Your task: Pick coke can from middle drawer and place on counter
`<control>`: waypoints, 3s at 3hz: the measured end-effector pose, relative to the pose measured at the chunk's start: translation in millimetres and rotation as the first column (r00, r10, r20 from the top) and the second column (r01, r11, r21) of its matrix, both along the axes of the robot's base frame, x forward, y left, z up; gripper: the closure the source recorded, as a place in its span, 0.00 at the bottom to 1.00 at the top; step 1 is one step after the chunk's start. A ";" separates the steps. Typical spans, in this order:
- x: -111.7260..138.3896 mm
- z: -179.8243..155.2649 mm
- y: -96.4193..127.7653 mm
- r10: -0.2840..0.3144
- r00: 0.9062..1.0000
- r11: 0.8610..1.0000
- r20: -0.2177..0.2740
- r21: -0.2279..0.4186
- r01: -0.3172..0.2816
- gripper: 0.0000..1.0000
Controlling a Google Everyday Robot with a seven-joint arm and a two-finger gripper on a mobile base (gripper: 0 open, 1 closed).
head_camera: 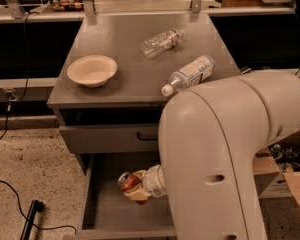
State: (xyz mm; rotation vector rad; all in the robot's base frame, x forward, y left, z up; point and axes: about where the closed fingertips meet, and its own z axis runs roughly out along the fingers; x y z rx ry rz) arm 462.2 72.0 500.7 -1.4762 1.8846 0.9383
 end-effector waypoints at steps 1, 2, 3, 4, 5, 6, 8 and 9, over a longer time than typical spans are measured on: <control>3.5 27.4 8.9 0.044 0.998 0.990 0.036 0.131 -0.048 1.00; -5.8 62.6 7.6 0.061 0.993 0.970 0.097 0.228 -0.082 1.00; -29.4 102.8 2.2 0.079 0.979 0.947 0.189 0.294 -0.133 1.00; -29.4 102.8 2.2 0.079 0.979 0.947 0.189 0.294 -0.133 1.00; -26.2 112.5 4.5 0.076 0.979 0.923 0.190 0.358 -0.142 1.00; -15.7 158.6 7.4 0.074 0.968 0.855 0.241 0.484 -0.186 1.00; -15.8 321.4 -1.8 0.097 0.876 0.687 0.473 0.605 -0.402 1.00; -23.8 335.8 -1.4 0.112 0.866 0.645 0.488 0.627 -0.436 1.00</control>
Offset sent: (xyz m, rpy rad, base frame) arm -0.0204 -0.0011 0.1116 0.3572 -0.1719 0.1005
